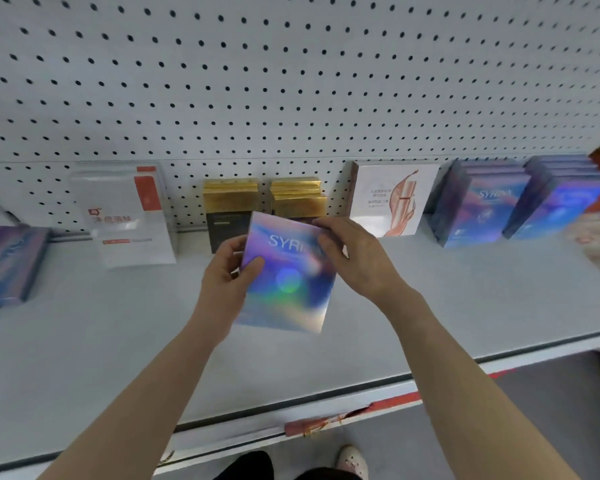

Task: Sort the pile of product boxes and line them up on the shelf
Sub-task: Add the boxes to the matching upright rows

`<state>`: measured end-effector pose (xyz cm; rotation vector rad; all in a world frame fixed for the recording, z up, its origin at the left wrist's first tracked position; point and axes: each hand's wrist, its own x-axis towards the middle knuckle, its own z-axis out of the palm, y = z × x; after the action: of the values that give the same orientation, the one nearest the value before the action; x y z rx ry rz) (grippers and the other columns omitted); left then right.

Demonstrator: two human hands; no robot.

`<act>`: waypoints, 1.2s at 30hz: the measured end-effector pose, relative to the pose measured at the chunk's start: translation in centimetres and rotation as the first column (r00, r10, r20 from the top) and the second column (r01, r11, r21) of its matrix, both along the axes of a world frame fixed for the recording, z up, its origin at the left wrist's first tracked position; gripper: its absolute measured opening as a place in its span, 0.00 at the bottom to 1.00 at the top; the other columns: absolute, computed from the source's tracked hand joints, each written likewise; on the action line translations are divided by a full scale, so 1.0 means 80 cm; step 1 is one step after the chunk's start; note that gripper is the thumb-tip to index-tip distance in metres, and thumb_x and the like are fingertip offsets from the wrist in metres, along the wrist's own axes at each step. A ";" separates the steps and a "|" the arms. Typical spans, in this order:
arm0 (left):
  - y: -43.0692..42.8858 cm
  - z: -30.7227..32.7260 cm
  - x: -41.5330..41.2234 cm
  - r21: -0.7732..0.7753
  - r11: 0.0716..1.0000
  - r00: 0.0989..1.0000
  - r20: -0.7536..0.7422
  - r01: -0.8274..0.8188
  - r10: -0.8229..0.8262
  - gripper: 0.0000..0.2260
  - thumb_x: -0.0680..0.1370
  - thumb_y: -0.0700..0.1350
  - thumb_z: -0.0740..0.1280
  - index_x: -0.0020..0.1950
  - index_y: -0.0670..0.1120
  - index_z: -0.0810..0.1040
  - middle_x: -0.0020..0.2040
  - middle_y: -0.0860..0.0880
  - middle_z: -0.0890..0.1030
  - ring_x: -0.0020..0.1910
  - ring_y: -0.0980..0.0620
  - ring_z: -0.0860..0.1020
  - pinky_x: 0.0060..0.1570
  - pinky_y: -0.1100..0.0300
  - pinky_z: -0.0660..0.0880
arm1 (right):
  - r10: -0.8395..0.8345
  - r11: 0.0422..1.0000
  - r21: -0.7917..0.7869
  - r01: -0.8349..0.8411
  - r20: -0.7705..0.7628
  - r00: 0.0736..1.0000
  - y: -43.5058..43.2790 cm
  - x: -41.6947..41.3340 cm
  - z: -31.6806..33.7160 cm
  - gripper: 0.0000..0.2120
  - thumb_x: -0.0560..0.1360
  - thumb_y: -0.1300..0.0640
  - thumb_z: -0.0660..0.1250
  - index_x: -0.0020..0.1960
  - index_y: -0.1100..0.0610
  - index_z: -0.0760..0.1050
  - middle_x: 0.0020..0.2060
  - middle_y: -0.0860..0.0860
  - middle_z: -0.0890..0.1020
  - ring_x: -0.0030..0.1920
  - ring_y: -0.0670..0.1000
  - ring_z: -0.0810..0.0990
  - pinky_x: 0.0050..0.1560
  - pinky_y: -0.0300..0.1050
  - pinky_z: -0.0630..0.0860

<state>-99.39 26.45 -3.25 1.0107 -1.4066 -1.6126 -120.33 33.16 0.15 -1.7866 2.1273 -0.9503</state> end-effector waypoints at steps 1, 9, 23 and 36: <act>0.005 0.001 -0.011 -0.021 0.999 0.999 0.021 0.035 -0.035 0.14 0.77 0.38 0.68 0.62 0.43 0.74 0.51 0.45 0.83 0.43 0.54 0.82 0.38 0.62 0.78 | -0.005 1.000 0.018 0.004 0.045 0.999 0.009 -0.007 0.003 0.13 0.80 0.54 0.62 0.64 0.53 0.75 0.57 0.49 0.79 0.54 0.47 0.76 0.57 0.38 0.72; 0.070 0.006 -0.132 -0.145 0.961 0.967 0.136 0.236 -0.217 0.15 0.73 0.48 0.67 0.60 0.51 0.76 0.50 0.56 0.82 0.49 0.57 0.80 0.47 0.63 0.77 | -0.091 0.986 0.154 0.059 0.207 0.974 0.106 -0.119 0.016 0.10 0.78 0.53 0.66 0.58 0.52 0.76 0.50 0.47 0.80 0.48 0.46 0.77 0.47 0.32 0.71; 0.066 0.047 -0.436 -0.682 0.448 0.684 0.704 0.578 0.190 0.29 0.72 0.35 0.66 0.72 0.49 0.66 0.69 0.47 0.69 0.69 0.46 0.67 0.70 0.40 0.60 | -0.080 0.996 0.002 0.084 -0.274 0.958 0.214 -0.462 0.028 0.11 0.75 0.58 0.69 0.57 0.59 0.77 0.48 0.56 0.78 0.49 0.58 0.73 0.50 0.41 0.64; 0.074 0.045 -0.510 -0.620 0.300 0.472 0.764 0.725 0.440 0.44 0.50 0.36 0.82 0.66 0.34 0.73 0.64 0.40 0.77 0.61 0.38 0.77 0.56 0.52 0.76 | 0.037 0.979 -0.178 -0.104 -0.344 0.938 0.114 -0.528 -0.017 0.17 0.70 0.57 0.72 0.59 0.57 0.76 0.56 0.57 0.74 0.58 0.61 0.73 0.63 0.52 0.68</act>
<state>-140.15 32.37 0.34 0.8314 -2.7677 0.2247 -162.53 42.27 -1.18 -2.2527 2.2070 -0.9131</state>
